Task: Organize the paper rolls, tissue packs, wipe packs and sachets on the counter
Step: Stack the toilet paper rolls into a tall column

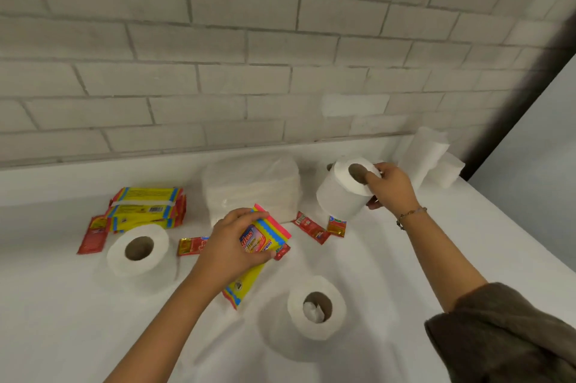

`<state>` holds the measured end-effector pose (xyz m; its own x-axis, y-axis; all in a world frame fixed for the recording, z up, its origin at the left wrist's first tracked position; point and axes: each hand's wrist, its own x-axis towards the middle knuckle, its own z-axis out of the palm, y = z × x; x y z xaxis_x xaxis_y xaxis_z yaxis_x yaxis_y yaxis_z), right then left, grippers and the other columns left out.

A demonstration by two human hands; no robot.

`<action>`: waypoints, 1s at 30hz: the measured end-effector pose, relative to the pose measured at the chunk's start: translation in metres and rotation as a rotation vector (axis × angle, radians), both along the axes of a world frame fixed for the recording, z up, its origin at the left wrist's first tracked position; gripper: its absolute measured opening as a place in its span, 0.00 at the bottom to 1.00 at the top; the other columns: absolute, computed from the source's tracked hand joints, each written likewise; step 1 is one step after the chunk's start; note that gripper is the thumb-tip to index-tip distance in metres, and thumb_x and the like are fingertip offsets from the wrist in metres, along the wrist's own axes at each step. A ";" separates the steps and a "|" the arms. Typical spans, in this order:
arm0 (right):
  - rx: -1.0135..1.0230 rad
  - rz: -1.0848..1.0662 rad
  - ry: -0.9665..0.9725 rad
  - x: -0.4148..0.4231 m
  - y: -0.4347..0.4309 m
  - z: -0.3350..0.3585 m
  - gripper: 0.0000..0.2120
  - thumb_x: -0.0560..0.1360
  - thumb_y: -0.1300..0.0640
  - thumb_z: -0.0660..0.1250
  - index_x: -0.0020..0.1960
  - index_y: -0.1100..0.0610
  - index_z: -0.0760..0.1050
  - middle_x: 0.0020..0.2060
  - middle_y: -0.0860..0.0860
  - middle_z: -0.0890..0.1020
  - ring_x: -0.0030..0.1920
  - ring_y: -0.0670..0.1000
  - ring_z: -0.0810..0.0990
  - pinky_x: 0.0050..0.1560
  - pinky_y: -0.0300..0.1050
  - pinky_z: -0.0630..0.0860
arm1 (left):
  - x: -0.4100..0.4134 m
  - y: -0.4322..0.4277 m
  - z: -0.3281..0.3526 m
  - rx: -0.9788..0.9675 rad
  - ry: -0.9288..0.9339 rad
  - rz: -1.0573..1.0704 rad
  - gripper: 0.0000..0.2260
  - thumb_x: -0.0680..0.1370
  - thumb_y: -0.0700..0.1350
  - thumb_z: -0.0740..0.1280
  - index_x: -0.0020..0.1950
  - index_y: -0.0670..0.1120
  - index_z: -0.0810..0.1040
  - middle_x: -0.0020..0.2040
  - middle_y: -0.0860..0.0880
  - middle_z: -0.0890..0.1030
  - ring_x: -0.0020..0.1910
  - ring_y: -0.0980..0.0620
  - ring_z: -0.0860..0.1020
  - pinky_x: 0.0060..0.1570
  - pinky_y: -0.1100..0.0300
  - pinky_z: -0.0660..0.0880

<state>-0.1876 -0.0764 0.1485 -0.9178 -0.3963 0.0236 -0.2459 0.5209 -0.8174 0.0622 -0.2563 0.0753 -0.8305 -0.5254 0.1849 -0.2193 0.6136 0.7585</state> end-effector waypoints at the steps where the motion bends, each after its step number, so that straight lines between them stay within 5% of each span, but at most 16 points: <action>1: 0.025 0.007 0.012 -0.020 -0.004 0.001 0.15 0.74 0.52 0.64 0.57 0.59 0.74 0.44 0.56 0.80 0.27 0.53 0.81 0.22 0.38 0.77 | -0.010 0.005 0.001 0.002 -0.008 0.008 0.31 0.61 0.54 0.78 0.62 0.61 0.73 0.64 0.53 0.71 0.63 0.52 0.70 0.61 0.56 0.72; 7: 0.125 0.061 0.025 -0.100 -0.043 0.015 0.14 0.73 0.48 0.62 0.51 0.58 0.72 0.36 0.54 0.80 0.27 0.54 0.81 0.38 0.51 0.82 | -0.044 0.022 0.003 0.007 -0.024 0.086 0.31 0.62 0.54 0.77 0.63 0.63 0.72 0.64 0.57 0.70 0.62 0.54 0.69 0.60 0.56 0.73; 13: 0.269 0.105 -0.027 -0.124 -0.068 -0.001 0.22 0.72 0.41 0.62 0.52 0.60 0.70 0.32 0.57 0.80 0.26 0.54 0.80 0.25 0.38 0.68 | -0.048 0.023 0.003 0.010 -0.029 0.155 0.30 0.61 0.52 0.78 0.62 0.59 0.74 0.64 0.54 0.71 0.62 0.52 0.71 0.60 0.52 0.74; 16: 0.240 0.048 -0.068 -0.121 -0.070 -0.010 0.28 0.74 0.39 0.59 0.64 0.58 0.66 0.43 0.59 0.82 0.34 0.57 0.82 0.30 0.45 0.76 | -0.037 0.019 0.004 -0.007 -0.006 0.186 0.30 0.61 0.50 0.79 0.60 0.62 0.74 0.61 0.56 0.72 0.61 0.53 0.72 0.60 0.57 0.73; 18: 0.176 -0.012 0.033 -0.116 -0.063 -0.015 0.29 0.76 0.40 0.56 0.70 0.55 0.61 0.58 0.60 0.78 0.48 0.62 0.81 0.49 0.54 0.79 | -0.030 0.015 0.008 -0.016 0.033 0.191 0.30 0.60 0.48 0.80 0.56 0.65 0.72 0.59 0.58 0.72 0.60 0.55 0.72 0.58 0.65 0.70; 20: 0.059 -0.047 0.222 -0.098 -0.052 -0.019 0.25 0.77 0.43 0.59 0.69 0.55 0.64 0.65 0.58 0.73 0.56 0.61 0.78 0.54 0.48 0.75 | -0.021 0.011 0.015 -0.009 0.052 0.184 0.29 0.60 0.45 0.80 0.56 0.62 0.74 0.58 0.57 0.72 0.59 0.56 0.73 0.56 0.70 0.67; 23: -0.119 -0.012 0.410 -0.046 -0.039 -0.028 0.16 0.76 0.53 0.64 0.62 0.55 0.71 0.61 0.55 0.75 0.51 0.57 0.79 0.47 0.41 0.69 | -0.003 0.000 0.033 0.009 0.059 0.140 0.28 0.60 0.42 0.81 0.56 0.56 0.76 0.59 0.56 0.74 0.59 0.64 0.72 0.57 0.73 0.66; 28: -0.135 0.177 0.224 0.051 -0.042 -0.041 0.06 0.76 0.55 0.62 0.51 0.51 0.75 0.44 0.51 0.82 0.29 0.46 0.76 0.35 0.40 0.73 | 0.042 -0.031 0.067 -0.072 0.040 0.067 0.28 0.59 0.43 0.81 0.52 0.61 0.73 0.57 0.63 0.73 0.56 0.73 0.70 0.53 0.81 0.64; 30: -0.136 0.222 0.144 0.089 -0.053 -0.043 0.05 0.76 0.56 0.62 0.49 0.51 0.76 0.41 0.50 0.83 0.33 0.45 0.79 0.37 0.43 0.78 | 0.067 -0.051 0.078 -0.090 0.011 0.046 0.28 0.60 0.44 0.81 0.52 0.62 0.74 0.57 0.64 0.73 0.55 0.68 0.72 0.54 0.76 0.67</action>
